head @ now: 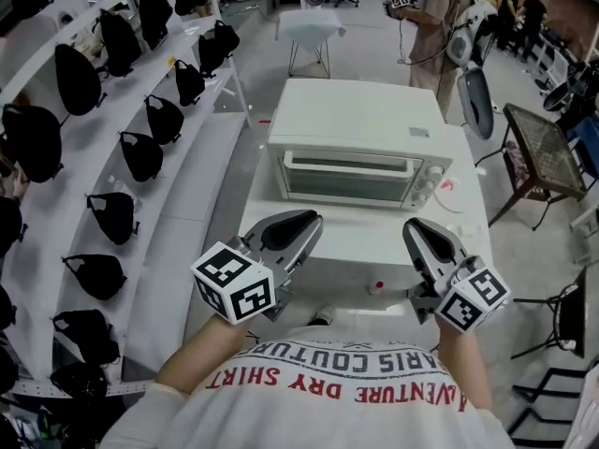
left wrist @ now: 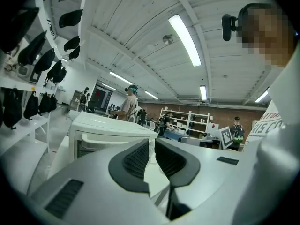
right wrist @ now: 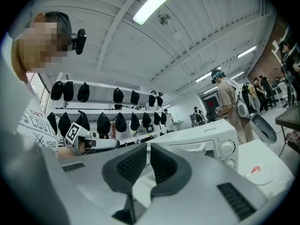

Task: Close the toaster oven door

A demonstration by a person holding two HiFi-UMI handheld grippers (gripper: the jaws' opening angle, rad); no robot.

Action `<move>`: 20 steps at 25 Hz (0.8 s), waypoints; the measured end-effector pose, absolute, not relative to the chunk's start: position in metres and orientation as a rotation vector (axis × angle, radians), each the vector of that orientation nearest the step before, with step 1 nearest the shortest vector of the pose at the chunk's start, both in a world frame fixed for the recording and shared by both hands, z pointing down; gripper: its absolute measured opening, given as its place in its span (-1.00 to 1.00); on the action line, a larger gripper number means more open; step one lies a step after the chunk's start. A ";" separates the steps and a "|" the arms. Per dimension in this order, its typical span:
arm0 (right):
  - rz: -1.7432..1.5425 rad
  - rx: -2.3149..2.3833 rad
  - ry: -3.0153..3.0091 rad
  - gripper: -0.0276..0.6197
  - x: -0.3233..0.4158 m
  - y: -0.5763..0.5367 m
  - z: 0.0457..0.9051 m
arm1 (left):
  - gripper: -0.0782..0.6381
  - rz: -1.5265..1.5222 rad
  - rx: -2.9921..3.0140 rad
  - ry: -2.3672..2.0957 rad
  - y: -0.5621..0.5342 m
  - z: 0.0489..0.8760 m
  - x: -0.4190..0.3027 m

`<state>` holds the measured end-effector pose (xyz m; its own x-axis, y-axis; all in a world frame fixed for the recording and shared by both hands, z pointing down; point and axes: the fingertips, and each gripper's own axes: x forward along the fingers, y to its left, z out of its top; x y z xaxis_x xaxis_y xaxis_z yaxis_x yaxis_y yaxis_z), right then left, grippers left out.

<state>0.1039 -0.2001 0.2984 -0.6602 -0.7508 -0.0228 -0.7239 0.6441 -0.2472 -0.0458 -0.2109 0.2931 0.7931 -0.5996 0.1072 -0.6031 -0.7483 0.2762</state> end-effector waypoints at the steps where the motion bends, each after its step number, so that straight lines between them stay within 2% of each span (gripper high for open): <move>1: -0.332 -1.217 2.737 -0.80 0.101 -0.193 0.297 | -0.61 0.015 2.689 -0.914 -0.203 0.292 -0.045; 20: -0.351 -1.135 2.740 -0.84 0.092 -0.121 0.300 | -0.66 0.031 2.718 -0.901 -0.128 0.296 -0.035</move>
<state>0.0923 -0.1210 0.3002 -0.7010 -0.7112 -0.0531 -0.6749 0.6856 -0.2729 -0.0348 -0.1283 0.2956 0.8055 -0.5829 0.1064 -0.5888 -0.7673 0.2540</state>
